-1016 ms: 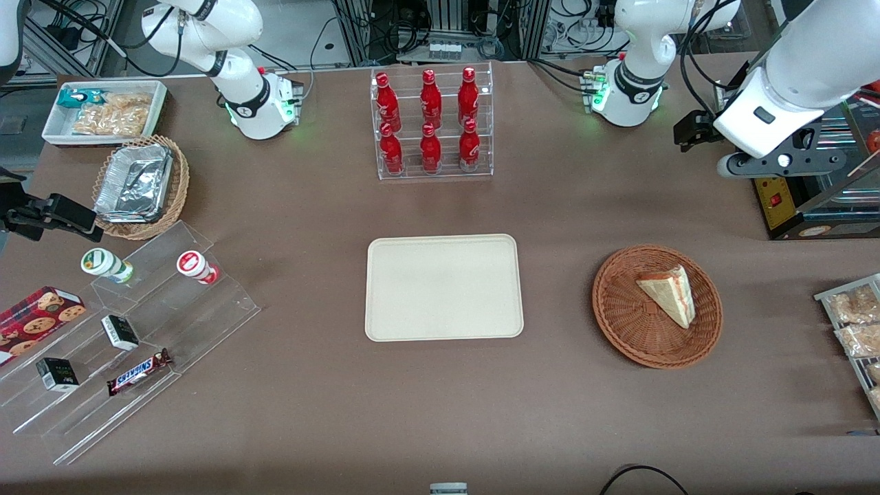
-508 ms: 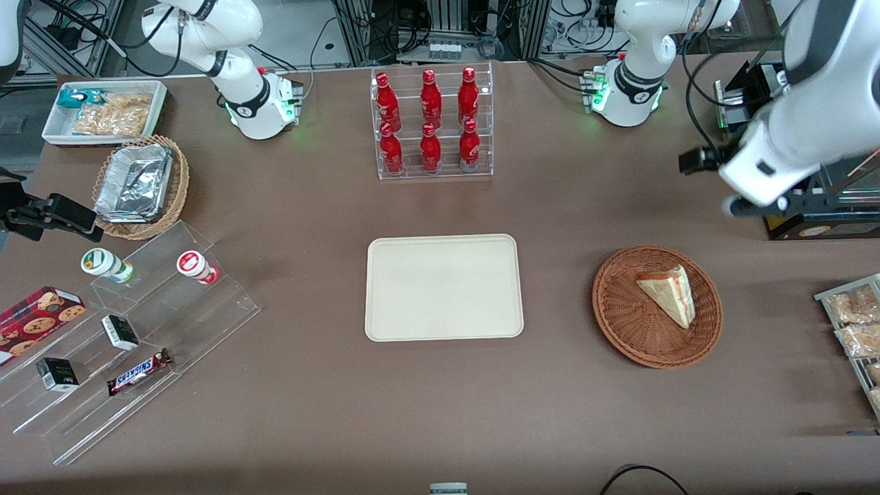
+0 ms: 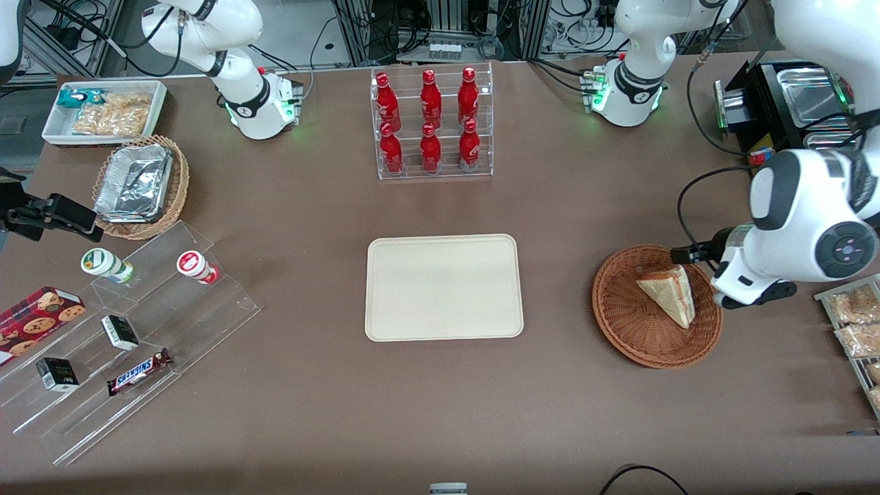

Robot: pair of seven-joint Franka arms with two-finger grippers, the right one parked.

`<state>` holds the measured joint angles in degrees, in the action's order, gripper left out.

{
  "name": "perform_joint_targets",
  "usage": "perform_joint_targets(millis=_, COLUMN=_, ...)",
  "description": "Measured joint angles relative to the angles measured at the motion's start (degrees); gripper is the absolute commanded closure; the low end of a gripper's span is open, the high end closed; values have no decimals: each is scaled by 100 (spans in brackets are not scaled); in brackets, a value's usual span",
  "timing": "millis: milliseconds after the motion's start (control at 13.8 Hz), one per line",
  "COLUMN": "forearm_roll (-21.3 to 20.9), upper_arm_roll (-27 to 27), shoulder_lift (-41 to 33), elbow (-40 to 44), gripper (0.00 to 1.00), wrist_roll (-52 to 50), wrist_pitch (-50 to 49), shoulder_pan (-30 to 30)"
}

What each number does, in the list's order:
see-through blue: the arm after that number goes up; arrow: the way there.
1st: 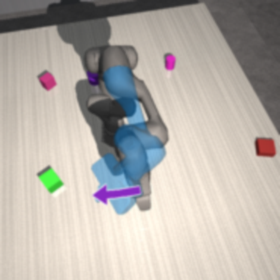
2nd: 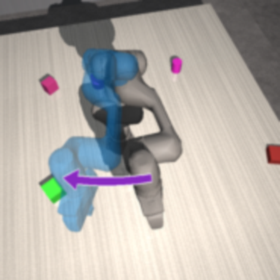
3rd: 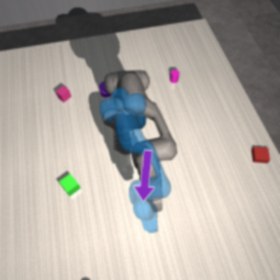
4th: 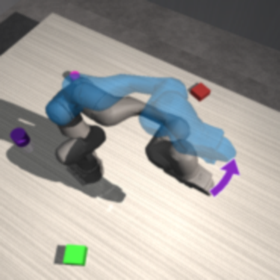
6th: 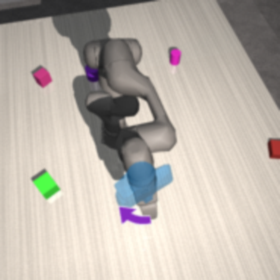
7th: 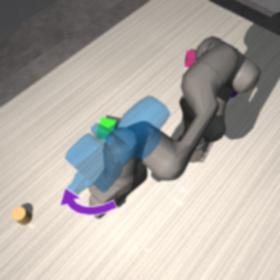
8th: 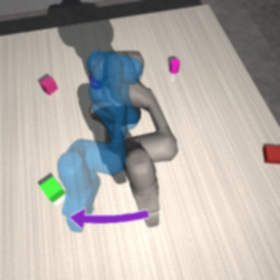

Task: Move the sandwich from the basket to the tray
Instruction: 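Close the left gripper on the wrapped sandwich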

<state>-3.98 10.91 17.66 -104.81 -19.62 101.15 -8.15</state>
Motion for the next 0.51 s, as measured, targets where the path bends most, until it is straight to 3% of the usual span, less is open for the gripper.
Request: perform_joint_targets(millis=508, forearm_roll=8, upper_arm_roll=-105, shoulder_lift=592, elbow=-222, gripper=0, wrist_roll=-1574, wrist_pitch=1101, shoulder_pan=1)
